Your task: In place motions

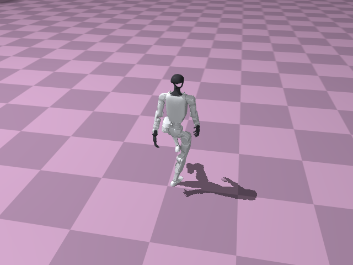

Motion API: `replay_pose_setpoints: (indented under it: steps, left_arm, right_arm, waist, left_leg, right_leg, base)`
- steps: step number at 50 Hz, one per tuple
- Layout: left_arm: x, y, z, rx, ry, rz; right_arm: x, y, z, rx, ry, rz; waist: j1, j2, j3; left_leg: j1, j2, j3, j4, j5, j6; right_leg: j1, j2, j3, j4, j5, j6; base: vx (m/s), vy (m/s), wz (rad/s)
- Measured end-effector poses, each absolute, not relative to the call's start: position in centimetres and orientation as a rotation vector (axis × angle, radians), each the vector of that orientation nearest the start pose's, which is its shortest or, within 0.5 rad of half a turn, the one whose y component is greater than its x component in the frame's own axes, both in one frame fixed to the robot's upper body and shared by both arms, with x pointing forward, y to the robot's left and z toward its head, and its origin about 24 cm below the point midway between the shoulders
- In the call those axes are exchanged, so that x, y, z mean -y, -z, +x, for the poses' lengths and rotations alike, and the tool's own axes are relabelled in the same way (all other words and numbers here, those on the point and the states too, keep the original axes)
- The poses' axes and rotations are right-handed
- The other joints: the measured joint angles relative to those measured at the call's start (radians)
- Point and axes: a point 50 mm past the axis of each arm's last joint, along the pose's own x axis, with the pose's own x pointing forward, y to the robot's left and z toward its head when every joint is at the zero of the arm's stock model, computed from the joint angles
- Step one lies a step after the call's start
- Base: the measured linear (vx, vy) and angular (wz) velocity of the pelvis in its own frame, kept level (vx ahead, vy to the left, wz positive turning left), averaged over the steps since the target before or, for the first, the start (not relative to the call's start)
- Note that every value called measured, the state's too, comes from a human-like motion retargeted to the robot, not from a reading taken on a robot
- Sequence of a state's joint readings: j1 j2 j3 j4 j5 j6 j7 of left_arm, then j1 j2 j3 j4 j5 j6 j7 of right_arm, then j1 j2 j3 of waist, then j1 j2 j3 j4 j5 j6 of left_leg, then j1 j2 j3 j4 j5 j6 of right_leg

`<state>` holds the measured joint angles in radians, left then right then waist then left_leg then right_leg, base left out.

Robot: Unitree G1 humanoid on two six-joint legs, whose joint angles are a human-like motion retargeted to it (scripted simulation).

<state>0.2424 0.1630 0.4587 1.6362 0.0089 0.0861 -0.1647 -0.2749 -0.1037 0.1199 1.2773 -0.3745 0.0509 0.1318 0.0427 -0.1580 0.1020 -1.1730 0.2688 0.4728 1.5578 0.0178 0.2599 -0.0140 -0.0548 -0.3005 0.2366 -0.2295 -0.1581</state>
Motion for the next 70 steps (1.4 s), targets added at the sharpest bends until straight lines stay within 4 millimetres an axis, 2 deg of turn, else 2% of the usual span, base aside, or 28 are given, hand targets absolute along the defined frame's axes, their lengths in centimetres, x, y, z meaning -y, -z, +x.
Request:
replay_pose_setpoints:
  steps: [5,8,10,15,17,18,19,20,22,23,25,28,29,33,37,42,45,47,52,53,55,57,58,60,63,65,67,70]
  left_arm:
    - [-19.3,15.7,-12.3,-1.88,-0.465,-0.451]
    - [-19.8,15.8,-11.8,-1.865,-0.453,-0.434]
    - [-20.0,16.1,-11.1,-1.835,-0.436,-0.425]
    - [-20.6,16.5,-9.6,-1.753,-0.447,-0.37]
    - [-21.2,16.6,-9.0,-1.741,-0.458,-0.329]
    - [-21.4,16.6,-8.7,-1.736,-0.461,-0.311]
    - [-21.5,16.7,-8.1,-1.729,-0.458,-0.298]
    - [-21.6,16.9,-7.4,-1.722,-0.451,-0.287]
    - [-21.9,17.2,-4.1,-1.675,-0.417,-0.282]
    - [-22.2,17.2,-1.9,-1.646,-0.391,-0.273]
    - [-22.8,17.1,2.5,-1.566,-0.338,-0.218]
    - [-24.2,16.2,8.1,-1.419,-0.253,-0.128]
    - [-24.8,15.9,9.2,-1.385,-0.241,-0.109]
    - [-25.7,15.5,10.4,-1.321,-0.242,-0.024]
    - [-25.9,15.2,11.4,-1.285,-0.256,-0.021]
    - [-24.6,16.0,9.5,-1.345,-0.229,-0.064]
    - [-23.6,16.6,7.1,-1.412,-0.25,-0.107]
    - [-22.7,17.1,4.9,-1.477,-0.259,-0.138]
    - [-20.7,17.5,-1.6,-1.663,-0.283,-0.205]
    - [-20.5,17.4,-2.9,-1.7,-0.286,-0.214]
    - [-20.2,17.1,-5.4,-1.768,-0.299,-0.229]
    - [-20.3,16.7,-7.7,-1.829,-0.309,-0.228]
    - [-20.4,16.5,-8.6,-1.854,-0.314,-0.23]
    - [-20.1,16.4,-9.2,-1.871,-0.335,-0.259]
    - [-19.4,16.8,-8.1,-1.792,-0.411,-0.361]
    - [-19.1,17.1,-7.2,-1.743,-0.446,-0.429]
    - [-18.8,17.2,-6.4,-1.735,-0.442,-0.468]
    - [-18.5,17.3,-6.4,-1.737,-0.433,-0.463]
  right_arm:
    - [14.8,14.0,18.7,-1.049,-0.468,-0.436]
    - [14.9,14.8,17.0,-1.102,-0.475,-0.408]
    - [15.5,15.5,15.3,-1.155,-0.463,-0.404]
    - [17.9,17.4,8.1,-1.399,-0.443,-0.419]
    - [19.4,17.8,4.5,-1.531,-0.437,-0.422]
    - [20.2,17.8,2.6,-1.6,-0.428,-0.422]
    - [21.1,17.7,0.8,-1.666,-0.412,-0.422]
    - [22.0,17.4,-0.9,-1.73,-0.392,-0.422]
    - [23.3,17.0,-3.5,-1.839,-0.307,-0.393]
    - [23.3,16.8,-4.4,-1.873,-0.245,-0.353]
    - [23.6,16.6,-5.6,-1.886,-0.075,-0.245]
    - [24.3,16.3,-6.7,-1.874,0.076,-0.109]
    - [24.3,16.2,-7.1,-1.895,0.078,-0.088]
    - [24.3,15.6,-9.2,-1.975,0.107,-0.068]
    - [23.7,16.0,-8.6,-1.95,0.044,-0.076]
    - [22.8,16.4,-7.8,-1.901,0.001,-0.082]
    - [22.4,16.9,-5.7,-1.828,-0.034,-0.099]
    - [22.3,17.2,-4.7,-1.784,-0.047,-0.118]
    - [22.1,17.5,-0.9,-1.659,-0.077,-0.212]
    - [22.1,17.6,-0.2,-1.637,-0.083,-0.232]
    - [21.9,17.6,1.2,-1.592,-0.107,-0.268]
    - [21.4,17.7,2.2,-1.564,-0.142,-0.267]
    - [21.1,17.7,2.8,-1.553,-0.159,-0.257]
    - [20.6,17.6,4.7,-1.516,-0.19,-0.233]
    - [19.9,17.0,9.0,-1.39,-0.235,-0.247]
    - [19.6,16.4,11.3,-1.306,-0.279,-0.274]
    - [19.5,16.0,12.4,-1.26,-0.317,-0.315]
    - [19.4,16.4,11.4,-1.278,-0.313,-0.367]
  waist:
    - [-0.046,0.002,-0.005]
    - [-0.071,0.035,-0.019]
    - [-0.095,0.058,-0.04]
    - [-0.126,0.099,-0.128]
    - [-0.161,0.153,-0.161]
    - [-0.181,0.174,-0.175]
    - [-0.21,0.194,-0.184]
    - [-0.242,0.213,-0.191]
    - [-0.317,0.234,-0.197]
    - [-0.256,0.225,-0.164]
    - [-0.278,0.229,-0.058]
    - [-0.267,0.213,-0.009]
    - [-0.296,0.219,-0.012]
    - [-0.395,0.289,-0.066]
    - [-0.472,0.308,-0.04]
    - [-0.432,0.281,-0.065]
    - [-0.381,0.231,-0.068]
    - [-0.349,0.232,-0.093]
    - [-0.291,0.209,-0.114]
    - [-0.302,0.204,-0.121]
    - [-0.287,0.19,-0.143]
    - [-0.228,0.17,-0.165]
    - [-0.197,0.161,-0.183]
    - [-0.17,0.15,-0.211]
    - [-0.19,0.141,-0.152]
    - [-0.205,0.141,-0.112]
    - [-0.224,0.141,-0.099]
    - [-0.241,0.134,-0.119]
  left_leg:
    - [0.049,-0.001,-0.009,-0.035,0.018,-0.002]
    - [0.223,0.003,-0.045,-0.129,0.031,-0.002]
    - [0.365,-0.046,-0.066,-0.262,0.064,-0.026]
    - [0.824,-0.224,-0.162,-0.883,0.154,-0.177]
    - [1.002,-0.251,-0.198,-1.171,0.054,-0.209]
    - [1.066,-0.253,-0.195,-1.272,-0.083,-0.196]
    - [1.117,-0.233,-0.137,-1.351,-0.143,-0.188]
    - [1.163,-0.204,-0.051,-1.419,-0.164,-0.184]
    - [1.096,-0.2,-0.206,-1.411,-0.129,-0.206]
    - [1.068,-0.21,-0.234,-1.397,-0.105,-0.191]
    - [1.116,-0.195,-0.272,-1.411,-0.091,-0.182]
    - [1.12,-0.207,-0.222,-1.432,-0.073,-0.169]
    - [1.098,-0.208,-0.235,-1.436,-0.063,-0.165]
    - [1.012,-0.166,-0.245,-1.465,-0.023,-0.166]
    - [1.01,-0.119,-0.163,-1.483,-0.016,-0.182]
    - [1.039,-0.137,-0.158,-1.496,-0.012,-0.188]
    - [1.098,-0.172,-0.121,-1.513,-0.016,-0.192]
    - [1.109,-0.173,-0.105,-1.52,-0.019,-0.198]
    - [1.166,-0.196,-0.084,-1.508,-0.054,-0.208]
    - [1.164,-0.208,-0.103,-1.494,-0.063,-0.205]
    - [1.163,-0.233,-0.098,-1.464,-0.088,-0.203]
    - [1.161,-0.254,-0.081,-1.428,-0.102,-0.202]
    - [1.141,-0.265,-0.076,-1.404,-0.095,-0.201]
    - [1.046,-0.262,-0.084,-1.304,-0.029,-0.212]
    - [0.913,-0.261,-0.15,-1.122,0.14,-0.239]
    - [0.855,-0.251,-0.164,-1.03,0.202,-0.24]
    - [0.833,-0.242,-0.164,-0.983,0.184,-0.227]
    - [0.859,-0.241,-0.134,-0.995,0.132,-0.189]
  right_leg:
    - [-0.001,0.009,0.018,0.001,-0.001,0.01]
    - [0.032,0.034,0.012,-0.031,0.007,0.027]
    - [0.045,0.034,-0.003,-0.054,0.016,0.05]
    - [0.052,0.035,-0.007,-0.061,0.005,0.092]
    - [0.049,0.085,-0.023,-0.035,-0.02,0.103]
    - [0.044,0.102,-0.034,-0.015,-0.032,0.111]
    - [0.035,0.11,-0.058,0.018,-0.033,0.12]
    - [0.024,0.115,-0.089,0.057,-0.029,0.129]
    - [-0.097,0.101,-0.111,0.235,0.146,0.155]
    - [-0.176,0.09,-0.034,0.391,0.256,0.18]
    - [-0.304,0.033,-0.068,0.691,0.383,0.177]
    - [-0.557,-0.065,-0.036,1.098,0.289,0.153]
    - [-0.659,-0.075,-0.025,1.203,0.265,0.152]
    - [-1.026,-0.078,-0.024,1.471,0.187,0.144]
    - [-1.143,-0.131,-0.069,1.534,0.148,0.128]
    - [-1.006,-0.102,-0.051,1.401,0.156,0.138]
    - [-0.778,-0.065,-0.019,1.214,0.177,0.157]
    - [-0.617,-0.034,-0.029,1.033,0.202,0.159]
    - [-0.152,0.082,0.0,0.397,0.27,0.19]
    - [-0.067,0.103,0.0,0.245,0.2,0.218]
    - [0.067,0.089,-0.083,0.014,0.019,0.2]
    - [0.123,0.073,-0.122,-0.127,0.011,0.14]
    - [0.122,0.062,-0.095,-0.163,0.039,0.143]
    - [0.084,0.023,-0.115,-0.192,0.07,0.159]
    - [0.057,0.01,-0.129,-0.198,0.086,0.139]
    - [0.064,0.011,-0.143,-0.208,0.094,0.131]
    - [0.069,0.009,-0.16,-0.211,0.096,0.125]
    - [0.068,-0.002,-0.168,-0.199,0.088,0.121]
  base:
    - [-0.01,0.04,-0.01]
    - [0.09,0.14,0.15]
    - [0.07,0.26,0.22]
    - [0.2,0.11,-0.25]
    - [0.37,0.1,0.13]
    - [0.33,0.06,0.57]
    - [0.27,0.05,0.94]
    - [0.14,0.12,1.62]
    - [-0.07,0.16,0.84]
    - [-0.26,0.1,-0.46]
    - [-0.29,0.11,0.48]
    - [-0.16,0.17,0.15]
    - [-0.14,0.07,0.18]
    - [0.0,0.03,0.44]
    - [-0.09,0.04,0.53]
    - [0.09,-0.03,-0.16]
    - [0.09,0.0,-0.69]
    - [0.12,-0.02,-0.67]
    - [0.13,-0.05,-0.22]
    - [0.12,-0.06,0.36]
    - [0.12,-0.07,-0.25]
    - [0.08,-0.13,-0.98]
    - [-0.05,-0.05,-0.78]
    - [-0.28,-0.04,-0.17]
    - [-0.45,-0.14,0.35]
    - [-0.28,-0.05,0.3]
    - [-0.16,-0.05,0.31]
    - [0.05,-0.02,0.27]
